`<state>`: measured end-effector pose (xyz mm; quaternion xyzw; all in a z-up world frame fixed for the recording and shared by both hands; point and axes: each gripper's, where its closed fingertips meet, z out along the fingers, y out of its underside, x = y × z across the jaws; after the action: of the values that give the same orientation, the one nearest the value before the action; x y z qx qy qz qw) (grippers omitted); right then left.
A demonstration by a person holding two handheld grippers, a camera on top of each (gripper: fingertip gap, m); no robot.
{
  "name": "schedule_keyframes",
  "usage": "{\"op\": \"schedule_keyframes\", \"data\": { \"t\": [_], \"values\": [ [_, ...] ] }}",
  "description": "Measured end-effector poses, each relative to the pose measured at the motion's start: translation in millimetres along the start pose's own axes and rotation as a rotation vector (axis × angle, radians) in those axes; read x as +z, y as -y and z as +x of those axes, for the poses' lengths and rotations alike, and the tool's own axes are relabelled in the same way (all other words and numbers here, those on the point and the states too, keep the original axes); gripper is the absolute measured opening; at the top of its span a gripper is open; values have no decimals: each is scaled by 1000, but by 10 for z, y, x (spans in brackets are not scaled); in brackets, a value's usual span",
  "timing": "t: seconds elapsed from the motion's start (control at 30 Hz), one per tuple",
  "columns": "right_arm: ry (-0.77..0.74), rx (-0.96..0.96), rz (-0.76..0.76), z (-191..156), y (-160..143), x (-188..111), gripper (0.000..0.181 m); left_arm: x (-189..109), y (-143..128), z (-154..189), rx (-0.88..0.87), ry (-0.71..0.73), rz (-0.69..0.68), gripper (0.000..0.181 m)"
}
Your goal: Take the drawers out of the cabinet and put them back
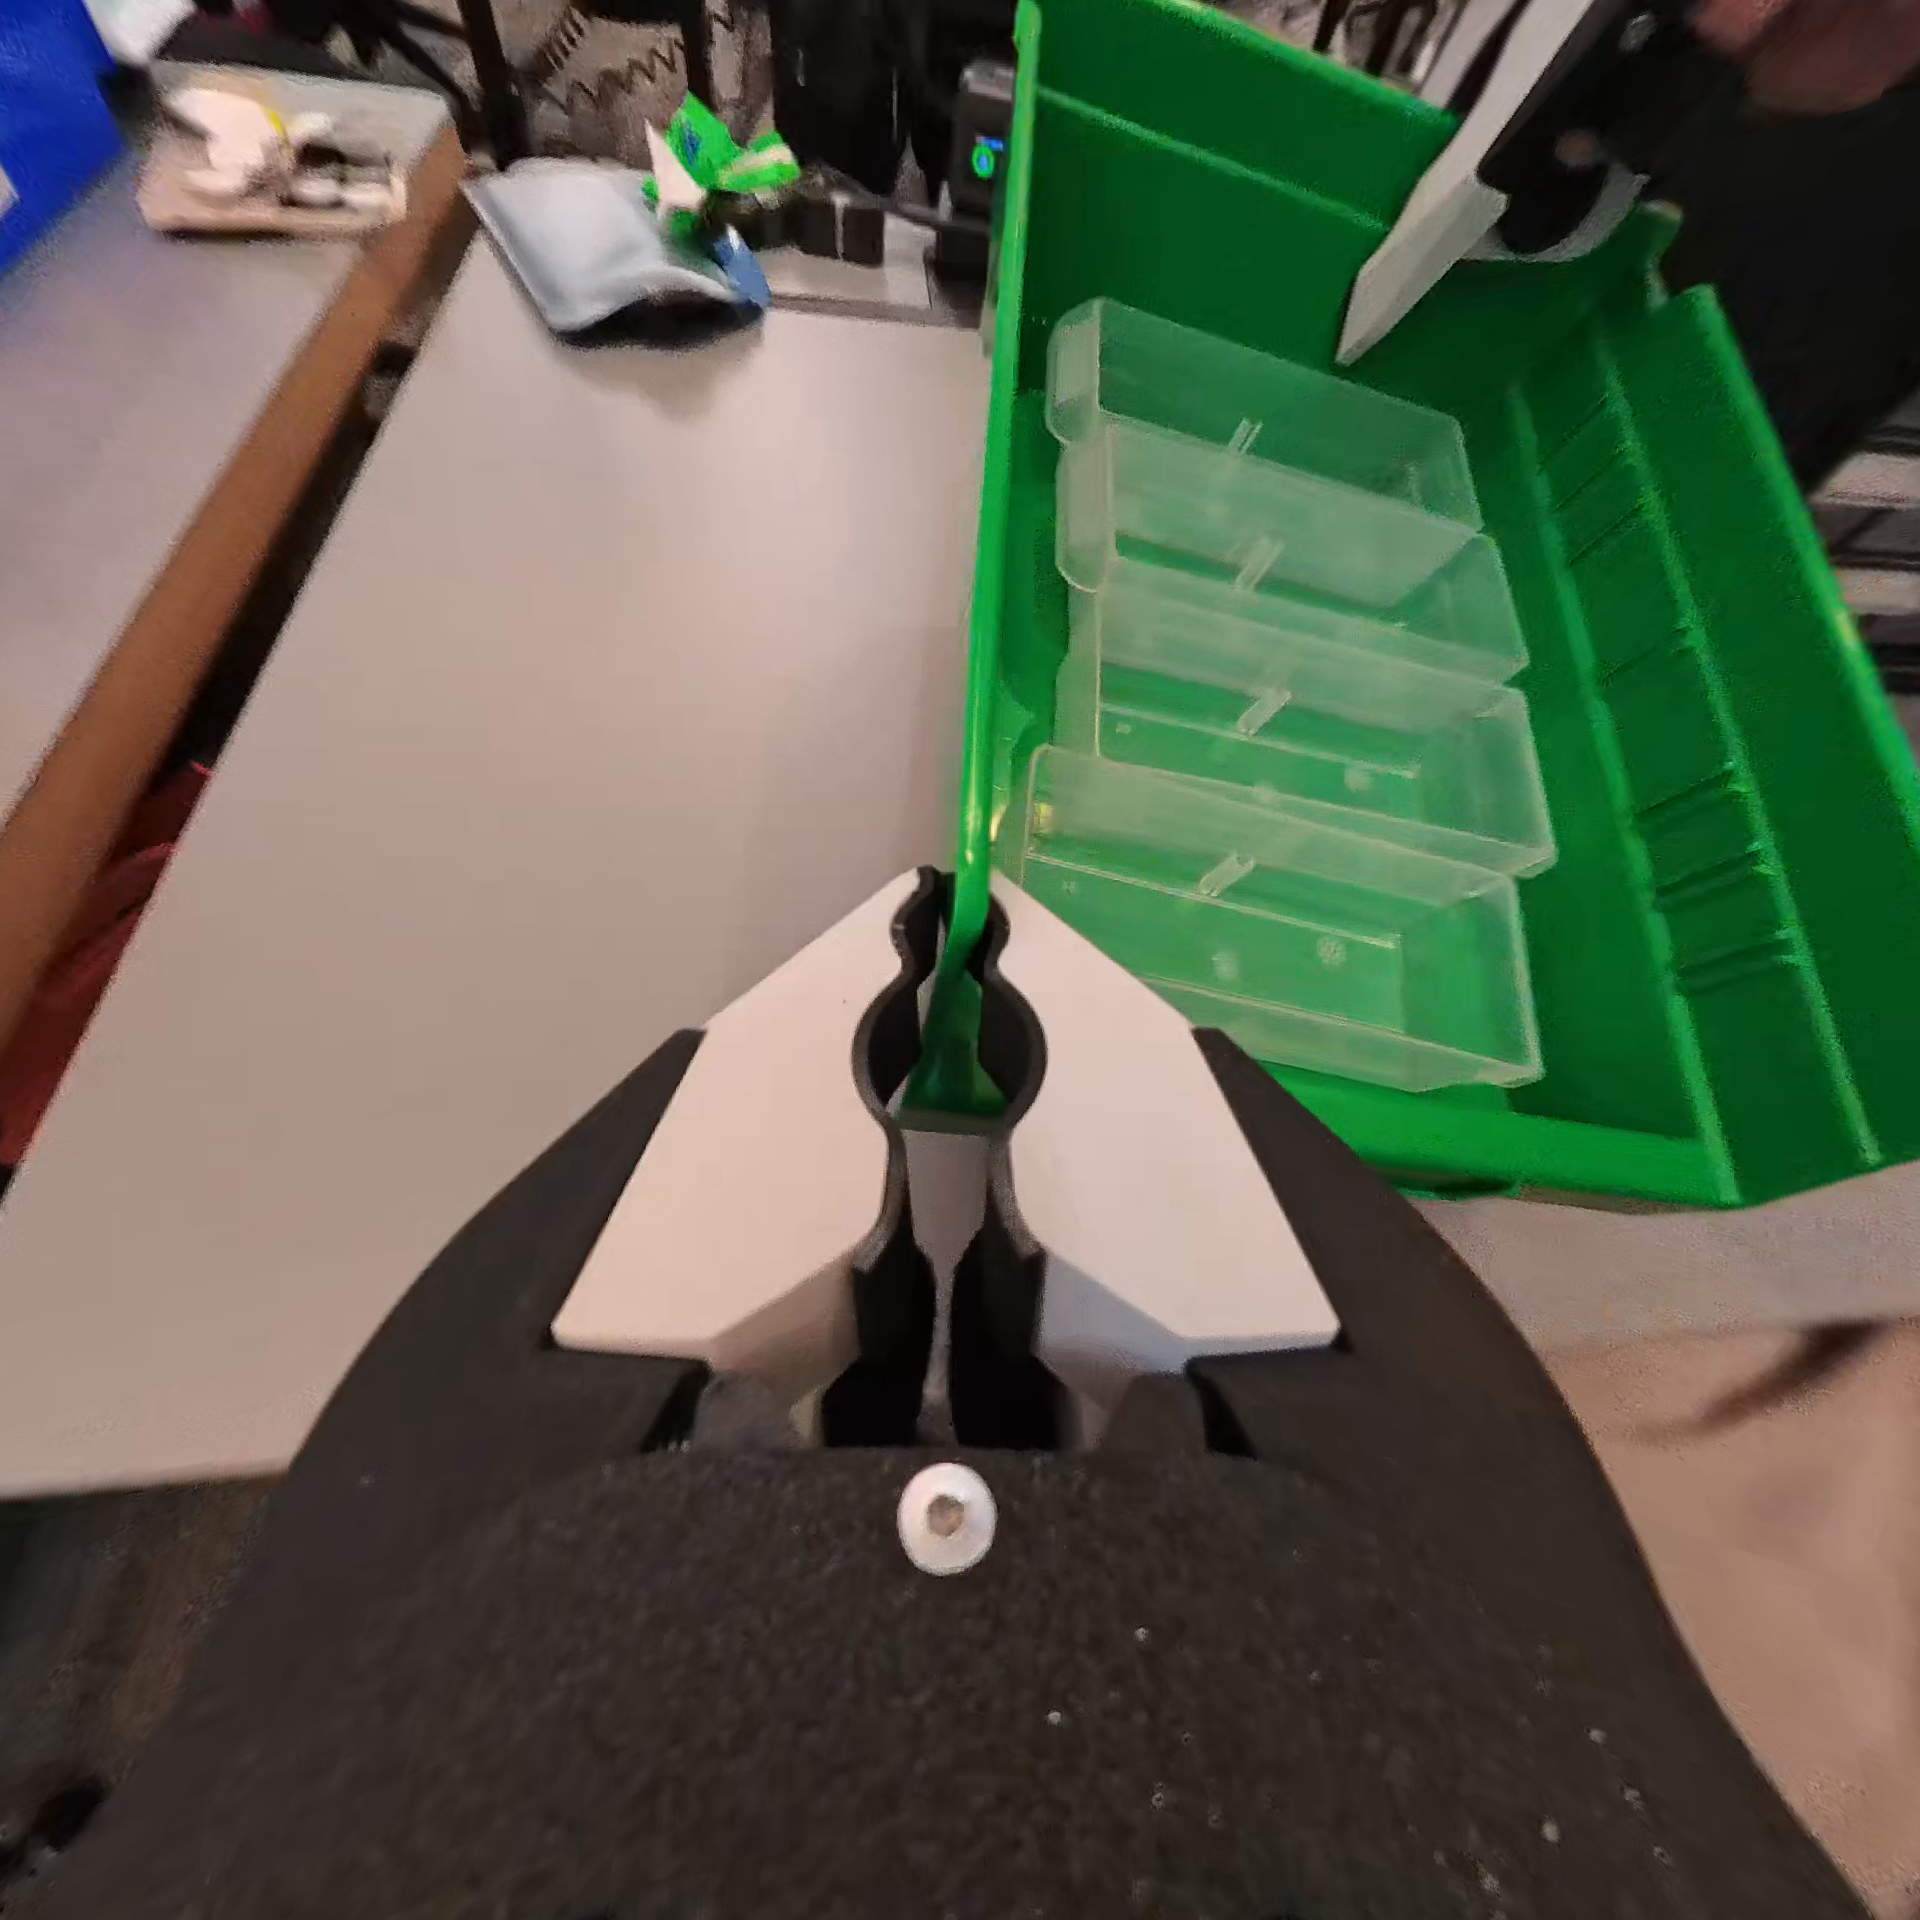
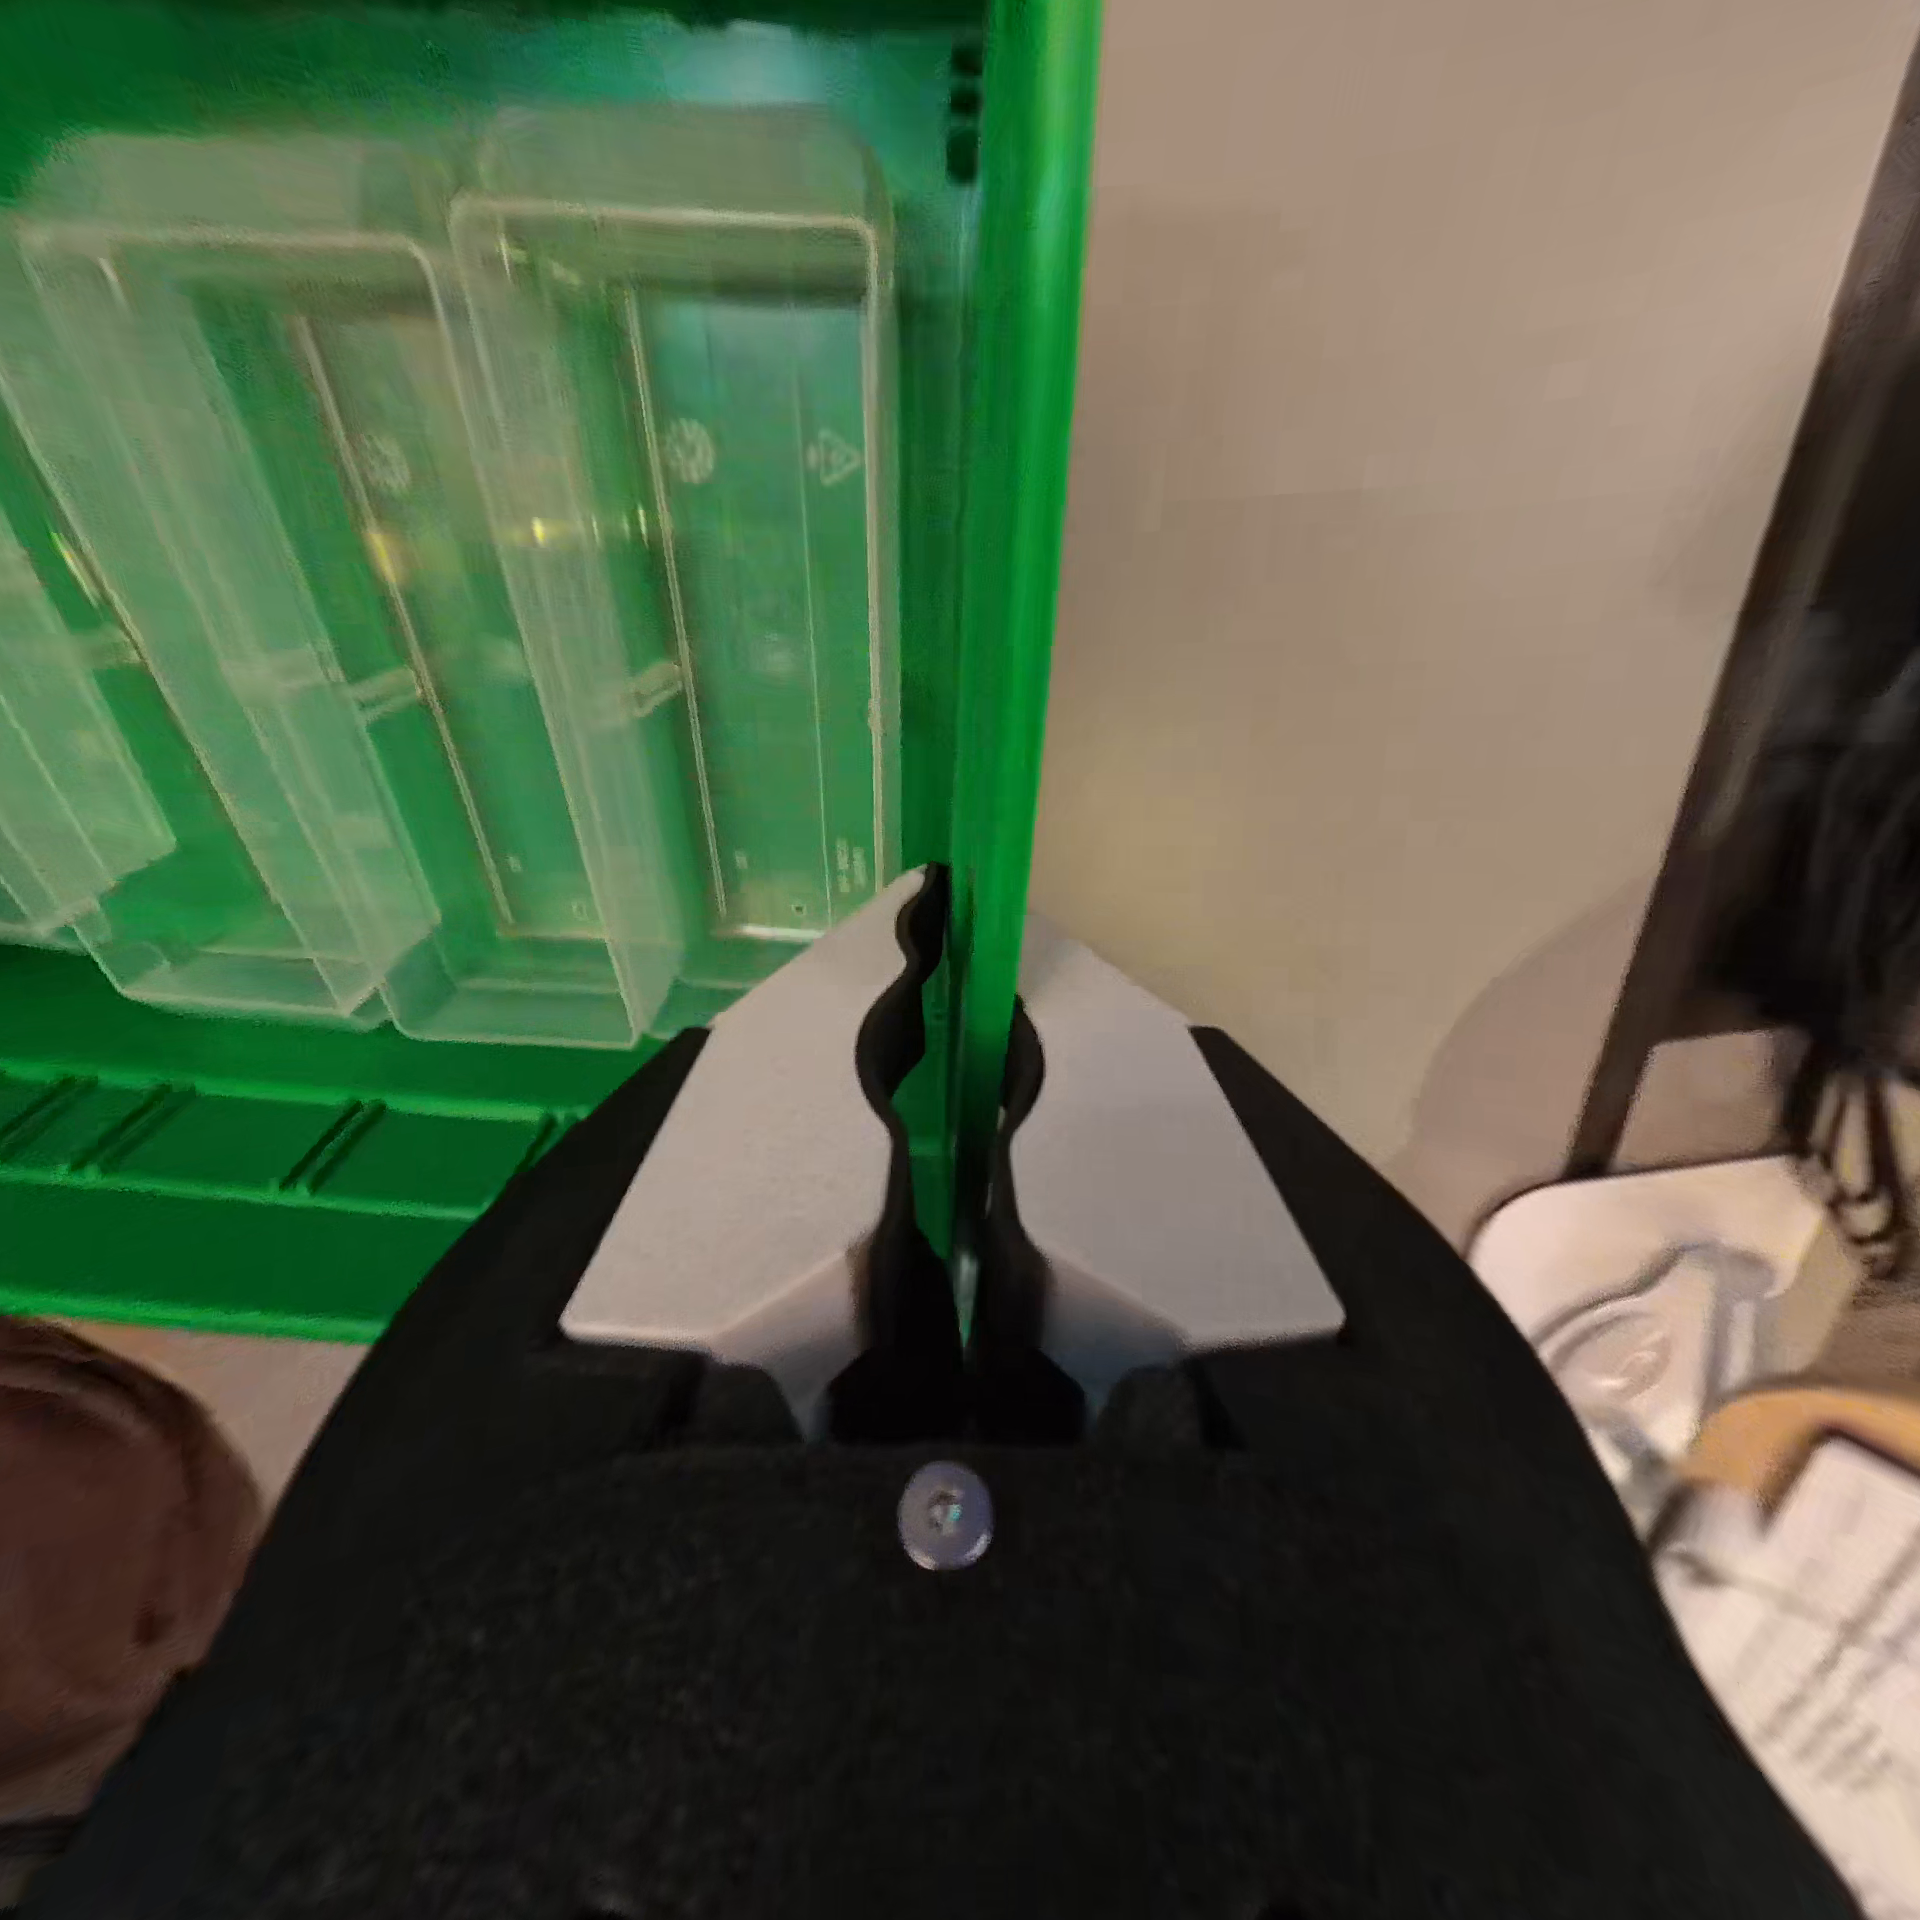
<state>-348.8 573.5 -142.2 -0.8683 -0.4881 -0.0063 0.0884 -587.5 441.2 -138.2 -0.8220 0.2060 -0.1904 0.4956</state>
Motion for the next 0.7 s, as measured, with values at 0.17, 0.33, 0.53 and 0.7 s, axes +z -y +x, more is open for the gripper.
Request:
{"op": "schedule_keyframes", "data": {
  "t": [0.17,0.33,0.53,0.7],
  "values": [
    [47,-10,-82,624,-177,330,1,624,191,124,21,19,-21,2],
    [53,-29,-180,1033,-493,417,1,1111,156,412,4,-17,-86,2],
    [81,-59,-266,1193,-669,605,3,1338,31,662,-35,-11,-123,1],
    [95,-67,-281,1209,-549,721,6,1331,38,582,-58,35,-109,1]
  ]
}}
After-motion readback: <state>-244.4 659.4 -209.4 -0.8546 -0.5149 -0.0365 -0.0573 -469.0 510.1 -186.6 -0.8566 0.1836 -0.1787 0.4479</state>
